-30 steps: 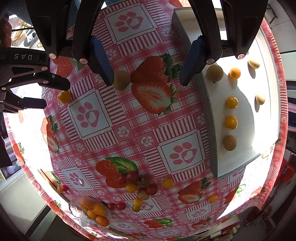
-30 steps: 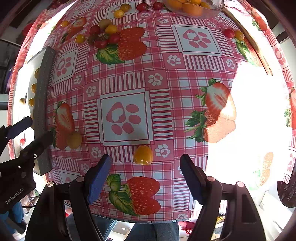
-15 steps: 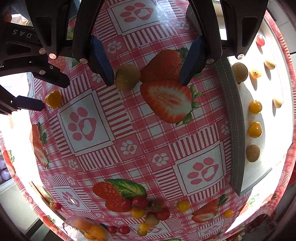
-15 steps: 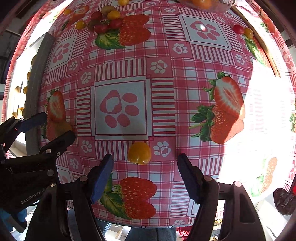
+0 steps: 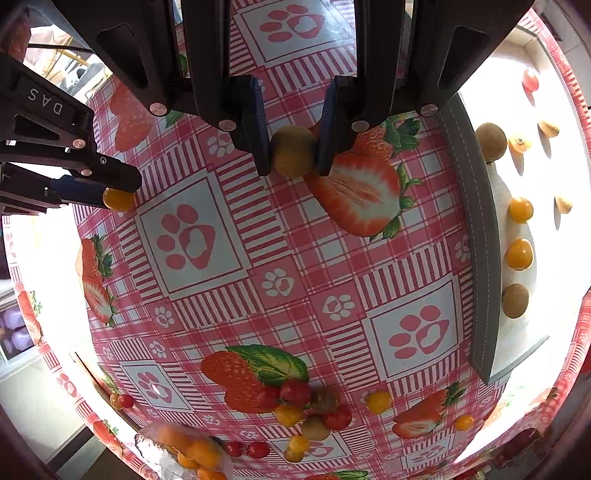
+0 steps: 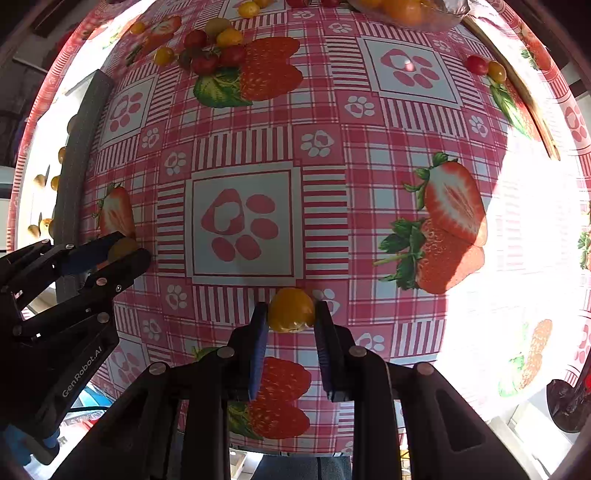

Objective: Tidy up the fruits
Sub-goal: 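Grasp a brown kiwi with left tool while right tool grasps a yellow cherry tomato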

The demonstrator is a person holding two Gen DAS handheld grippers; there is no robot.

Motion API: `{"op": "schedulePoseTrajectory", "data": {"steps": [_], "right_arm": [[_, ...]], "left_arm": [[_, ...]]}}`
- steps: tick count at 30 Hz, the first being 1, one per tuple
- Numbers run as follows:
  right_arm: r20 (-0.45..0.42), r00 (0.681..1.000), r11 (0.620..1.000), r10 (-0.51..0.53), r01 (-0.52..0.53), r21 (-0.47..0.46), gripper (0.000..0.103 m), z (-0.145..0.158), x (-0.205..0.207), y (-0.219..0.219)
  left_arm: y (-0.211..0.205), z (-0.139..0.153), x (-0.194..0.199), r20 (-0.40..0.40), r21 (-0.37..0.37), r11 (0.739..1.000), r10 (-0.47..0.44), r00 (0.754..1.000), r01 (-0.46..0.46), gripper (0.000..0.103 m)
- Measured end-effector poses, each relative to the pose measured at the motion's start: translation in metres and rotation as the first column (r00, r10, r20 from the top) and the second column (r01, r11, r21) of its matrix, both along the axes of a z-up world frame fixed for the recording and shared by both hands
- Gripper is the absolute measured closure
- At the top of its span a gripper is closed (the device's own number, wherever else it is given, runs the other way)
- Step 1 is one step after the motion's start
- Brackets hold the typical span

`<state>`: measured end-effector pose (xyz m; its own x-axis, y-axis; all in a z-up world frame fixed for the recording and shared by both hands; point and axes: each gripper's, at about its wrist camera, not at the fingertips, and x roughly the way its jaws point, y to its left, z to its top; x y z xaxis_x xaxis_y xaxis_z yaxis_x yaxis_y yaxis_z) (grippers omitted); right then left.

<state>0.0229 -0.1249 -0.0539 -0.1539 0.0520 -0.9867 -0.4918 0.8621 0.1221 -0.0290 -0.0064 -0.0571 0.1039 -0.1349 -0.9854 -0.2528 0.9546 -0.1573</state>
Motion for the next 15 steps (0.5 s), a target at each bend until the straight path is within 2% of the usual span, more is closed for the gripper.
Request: {"op": "schedulePoseTrajectory", "data": {"steps": [6, 7, 15], "right_arm": [[-0.025, 0.998, 0.999, -0.05, 0.05, 0.019, 0.076, 0.002, 0.007, -0.006], [-0.026, 0.999, 0.999, -0.044, 0.045, 0.022, 0.076, 0.002, 0.015, -0.018], [-0.014, 1.0, 0.999, -0.027, 0.028, 0.045, 0.076, 0.024, 0.022, -0.001]], "left_arm": [[0.025, 0.012, -0.014, 0.022, -0.049, 0.997, 0.062, 0.998, -0.061, 0.077], [0.028, 0.015, -0.016, 0.027, -0.051, 0.996, 0.069, 0.997, -0.067, 0.077], [0.045, 0.037, -0.034, 0.063, -0.054, 0.993, 0.106, 0.992, -0.103, 0.077]]}}
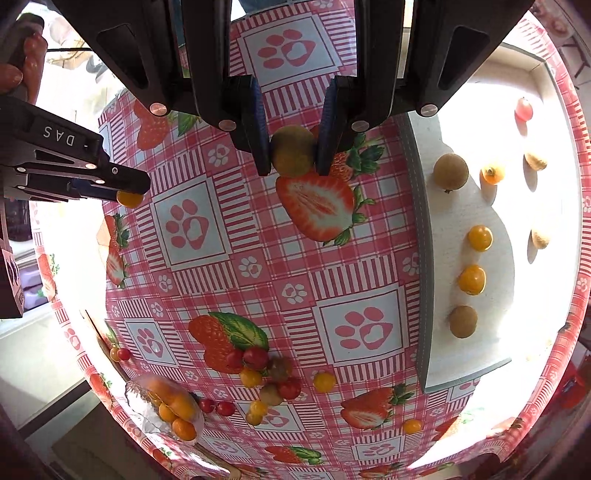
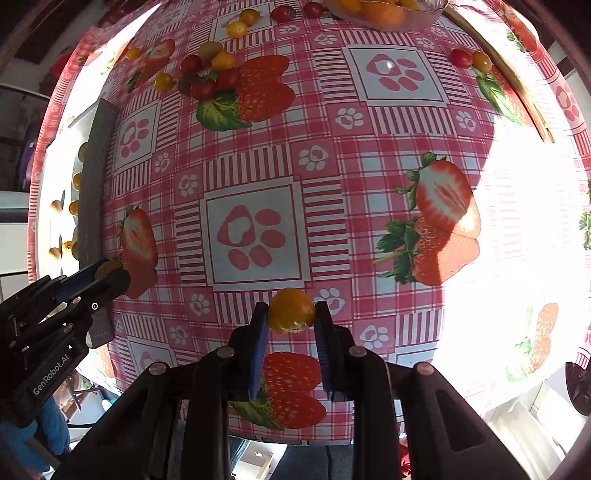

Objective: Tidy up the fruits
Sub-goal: 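Grasp a brown kiwi with left tool while right tool grasps a yellow cherry tomato, then carry the kiwi in left tool over the tray while right tool carries the tomato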

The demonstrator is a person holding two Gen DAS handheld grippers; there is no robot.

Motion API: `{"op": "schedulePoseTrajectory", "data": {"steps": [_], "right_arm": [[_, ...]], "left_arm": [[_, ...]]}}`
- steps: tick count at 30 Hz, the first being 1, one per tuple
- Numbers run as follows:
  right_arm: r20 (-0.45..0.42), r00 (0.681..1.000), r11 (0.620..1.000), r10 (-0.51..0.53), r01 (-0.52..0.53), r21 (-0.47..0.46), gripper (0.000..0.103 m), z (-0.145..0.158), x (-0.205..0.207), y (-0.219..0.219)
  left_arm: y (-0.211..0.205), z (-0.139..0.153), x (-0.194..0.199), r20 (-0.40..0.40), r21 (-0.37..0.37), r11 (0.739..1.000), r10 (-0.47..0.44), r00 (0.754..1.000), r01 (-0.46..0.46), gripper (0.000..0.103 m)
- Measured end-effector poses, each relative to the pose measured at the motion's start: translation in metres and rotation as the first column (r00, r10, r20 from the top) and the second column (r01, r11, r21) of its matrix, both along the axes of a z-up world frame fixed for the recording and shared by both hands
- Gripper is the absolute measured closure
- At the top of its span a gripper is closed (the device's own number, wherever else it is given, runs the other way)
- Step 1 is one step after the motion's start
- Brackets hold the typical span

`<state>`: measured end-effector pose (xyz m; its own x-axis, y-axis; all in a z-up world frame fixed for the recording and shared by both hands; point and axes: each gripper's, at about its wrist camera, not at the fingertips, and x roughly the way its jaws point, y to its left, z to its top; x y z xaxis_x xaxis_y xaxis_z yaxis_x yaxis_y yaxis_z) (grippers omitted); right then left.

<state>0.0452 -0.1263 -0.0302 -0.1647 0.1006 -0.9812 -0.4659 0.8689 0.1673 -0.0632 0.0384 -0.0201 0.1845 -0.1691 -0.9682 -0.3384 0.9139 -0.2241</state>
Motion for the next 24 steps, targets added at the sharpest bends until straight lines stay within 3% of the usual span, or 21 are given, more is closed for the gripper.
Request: {"op": "schedulePoseTrajectory", "data": {"steps": [12, 24], "right_arm": [[0.034, 0.997, 0.996, 0.075, -0.076, 0.036, 0.076, 0.026, -0.001, 0.065], [0.057, 0.981, 0.979, 0.187, -0.19, 0.07, 0.076, 0.02, -0.019, 0.131]], "left_arm": [[0.035, 0.019, -0.019, 0.051, 0.01, 0.996, 0.088, 0.995, -0.089, 0.077], [0.086, 0.02, -0.058, 0.055, 0.021, 0.971, 0.237, 0.97, -0.239, 0.077]]}}
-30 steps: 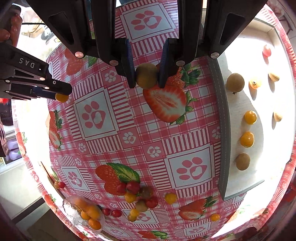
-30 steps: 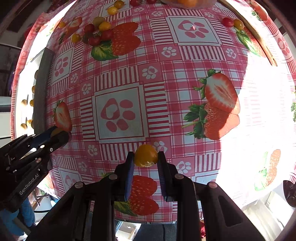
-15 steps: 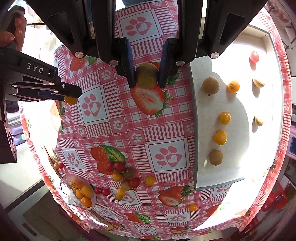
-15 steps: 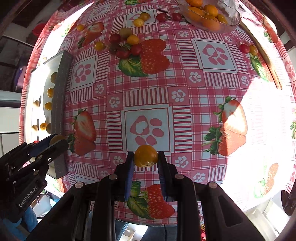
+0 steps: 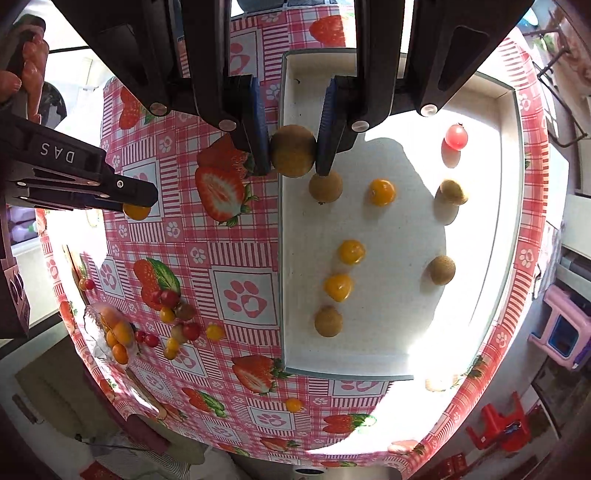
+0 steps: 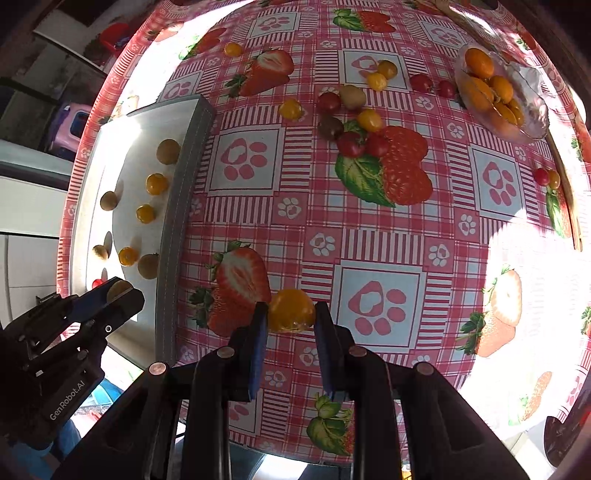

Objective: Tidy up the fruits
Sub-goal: 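Carry the kiwi in left tool over the tray while right tool carries the tomato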

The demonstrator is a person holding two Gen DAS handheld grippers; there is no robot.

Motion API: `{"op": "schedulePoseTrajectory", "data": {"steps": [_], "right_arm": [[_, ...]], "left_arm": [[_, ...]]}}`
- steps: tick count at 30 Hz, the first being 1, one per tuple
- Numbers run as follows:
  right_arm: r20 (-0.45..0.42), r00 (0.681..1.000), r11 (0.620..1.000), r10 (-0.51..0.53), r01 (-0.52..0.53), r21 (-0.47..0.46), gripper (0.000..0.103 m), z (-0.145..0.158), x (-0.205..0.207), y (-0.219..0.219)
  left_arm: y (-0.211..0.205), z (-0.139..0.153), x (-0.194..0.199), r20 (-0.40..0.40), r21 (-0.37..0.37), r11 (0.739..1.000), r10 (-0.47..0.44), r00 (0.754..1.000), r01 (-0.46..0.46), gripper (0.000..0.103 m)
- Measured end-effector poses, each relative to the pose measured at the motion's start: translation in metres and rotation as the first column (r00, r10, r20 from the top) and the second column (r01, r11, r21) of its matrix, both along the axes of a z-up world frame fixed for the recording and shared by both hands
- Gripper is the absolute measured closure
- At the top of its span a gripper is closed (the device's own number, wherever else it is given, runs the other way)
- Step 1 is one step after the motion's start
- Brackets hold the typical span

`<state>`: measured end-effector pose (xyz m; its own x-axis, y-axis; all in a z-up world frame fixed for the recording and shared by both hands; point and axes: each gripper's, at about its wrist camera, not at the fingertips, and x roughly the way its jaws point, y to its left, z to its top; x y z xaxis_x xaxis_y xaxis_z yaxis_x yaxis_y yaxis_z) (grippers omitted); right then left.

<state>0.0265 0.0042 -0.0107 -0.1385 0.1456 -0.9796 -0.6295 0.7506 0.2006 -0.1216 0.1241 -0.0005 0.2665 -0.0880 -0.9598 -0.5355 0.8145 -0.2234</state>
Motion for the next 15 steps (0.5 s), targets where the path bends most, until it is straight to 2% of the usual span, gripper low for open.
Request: {"op": "schedulePoseTrajectory", "data": {"steps": [8, 15], "right_arm": [[0.003, 0.995, 0.995, 0.098, -0.098, 0.022, 0.076, 0.009, -0.014, 0.044], [-0.01, 0.986, 0.985, 0.166, -0.166, 0.04, 0.076, 0.006, -0.026, 0.08]], "left_arm": [[0.033, -0.012, -0.031, -0.027, 0.01, 0.994, 0.11, 0.994, -0.11, 0.077], [0.052, -0.033, -0.047, -0.073, 0.032, 0.985, 0.172, 0.982, -0.17, 0.077]]}}
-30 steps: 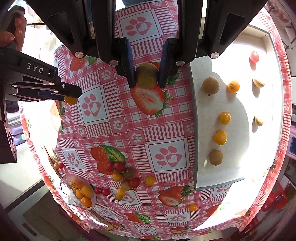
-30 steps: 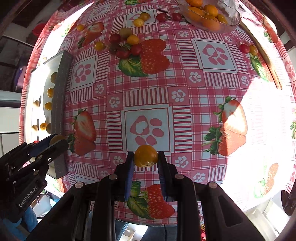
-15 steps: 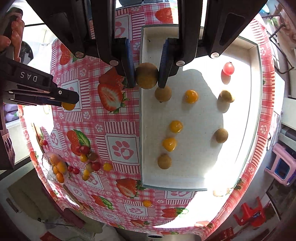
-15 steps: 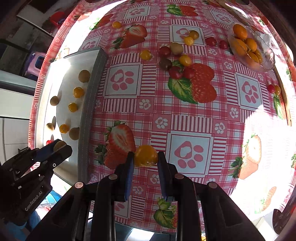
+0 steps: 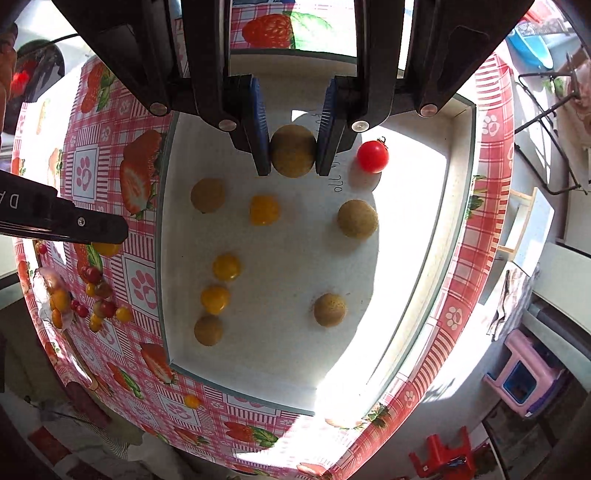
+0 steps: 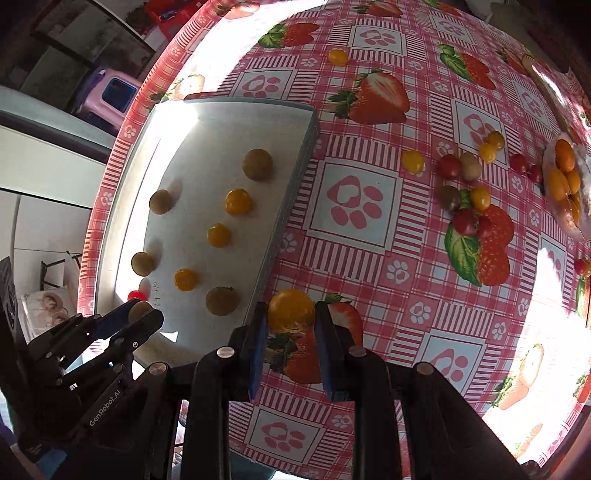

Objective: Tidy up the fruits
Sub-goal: 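Carry the kiwi in left tool over the tray while right tool carries the tomato, then open left tool to drop the kiwi while right tool releases the tomato on the tray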

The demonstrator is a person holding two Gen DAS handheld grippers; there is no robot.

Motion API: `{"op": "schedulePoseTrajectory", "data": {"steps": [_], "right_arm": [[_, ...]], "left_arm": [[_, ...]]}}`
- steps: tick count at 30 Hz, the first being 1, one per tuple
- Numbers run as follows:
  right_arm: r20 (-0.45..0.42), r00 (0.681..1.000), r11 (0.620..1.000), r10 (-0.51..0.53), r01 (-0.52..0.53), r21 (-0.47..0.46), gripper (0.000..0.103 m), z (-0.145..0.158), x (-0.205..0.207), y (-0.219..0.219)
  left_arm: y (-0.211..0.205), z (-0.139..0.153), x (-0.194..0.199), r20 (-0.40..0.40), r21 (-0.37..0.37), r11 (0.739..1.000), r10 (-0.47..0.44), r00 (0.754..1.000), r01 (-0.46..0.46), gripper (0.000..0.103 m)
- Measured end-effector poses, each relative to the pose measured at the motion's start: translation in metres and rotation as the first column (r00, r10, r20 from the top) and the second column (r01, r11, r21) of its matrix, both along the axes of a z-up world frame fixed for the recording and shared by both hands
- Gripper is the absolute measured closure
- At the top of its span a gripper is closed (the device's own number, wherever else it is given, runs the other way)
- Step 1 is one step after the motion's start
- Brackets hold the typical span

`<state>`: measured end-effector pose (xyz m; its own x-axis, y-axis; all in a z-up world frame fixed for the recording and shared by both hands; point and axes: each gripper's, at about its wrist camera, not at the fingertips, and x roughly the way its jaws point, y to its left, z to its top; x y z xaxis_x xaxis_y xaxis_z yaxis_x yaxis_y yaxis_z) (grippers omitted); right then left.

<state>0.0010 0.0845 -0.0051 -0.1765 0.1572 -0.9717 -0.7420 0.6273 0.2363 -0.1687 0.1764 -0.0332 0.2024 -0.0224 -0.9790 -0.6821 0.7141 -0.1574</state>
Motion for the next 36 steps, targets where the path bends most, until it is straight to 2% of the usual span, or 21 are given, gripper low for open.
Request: {"op": "schedulePoseTrajectory", "data": {"steps": [13, 23, 25, 26, 27, 29, 30, 31, 35, 36], "right_arm": [[-0.014, 0.993, 0.992, 0.114, -0.113, 0.051, 0.076, -0.022, -0.018, 0.08], [-0.007, 0.983, 0.983, 0.183, -0.183, -0.007, 0.075, -0.051, -0.025, 0.107], [-0.009, 0.982, 0.982, 0.187, -0.187, -0.019, 0.075, -0.055, -0.024, 0.108], [-0.008, 0.982, 0.982, 0.186, -0.186, -0.014, 0.075, -0.056, -0.024, 0.108], [-0.009, 0.982, 0.982, 0.188, -0.188, -0.01, 0.074, -0.056, -0.023, 0.108], [-0.02, 0.981, 0.982, 0.191, -0.191, -0.003, 0.063, -0.057, -0.022, 0.11], [-0.019, 0.982, 0.982, 0.187, -0.187, 0.0, 0.05, -0.056, -0.021, 0.109], [-0.023, 0.984, 0.984, 0.177, -0.177, 0.011, 0.043, -0.052, -0.018, 0.109], [-0.054, 0.991, 0.991, 0.119, -0.116, 0.06, 0.032, -0.036, -0.003, 0.103], [-0.053, 0.993, 0.992, 0.105, -0.101, 0.071, 0.026, -0.032, 0.0, 0.101]], "left_arm": [[0.003, -0.025, -0.003, -0.047, 0.031, 1.0, 0.002, 0.999, -0.001, 0.077], [0.0, -0.024, -0.001, -0.047, 0.055, 0.998, -0.026, 0.999, 0.028, 0.075], [-0.001, -0.024, 0.0, -0.056, 0.061, 0.997, -0.036, 0.998, 0.04, 0.056], [-0.002, -0.022, -0.001, -0.054, 0.08, 0.996, -0.034, 0.998, 0.038, 0.038], [-0.003, -0.019, -0.002, -0.049, 0.103, 0.994, -0.03, 0.998, 0.035, 0.036], [-0.004, -0.018, -0.002, -0.051, 0.102, 0.994, -0.038, 0.998, 0.043, 0.036], [-0.003, -0.018, -0.002, -0.057, 0.101, 0.994, -0.04, 0.998, 0.046, 0.036], [-0.003, -0.017, -0.002, -0.06, 0.102, 0.994, -0.042, 0.997, 0.048, 0.036], [-0.005, -0.014, 0.0, -0.067, 0.1, 0.993, -0.052, 0.996, 0.059, 0.036], [-0.005, -0.012, 0.0, -0.068, 0.102, 0.993, -0.057, 0.996, 0.064, 0.036]]}}
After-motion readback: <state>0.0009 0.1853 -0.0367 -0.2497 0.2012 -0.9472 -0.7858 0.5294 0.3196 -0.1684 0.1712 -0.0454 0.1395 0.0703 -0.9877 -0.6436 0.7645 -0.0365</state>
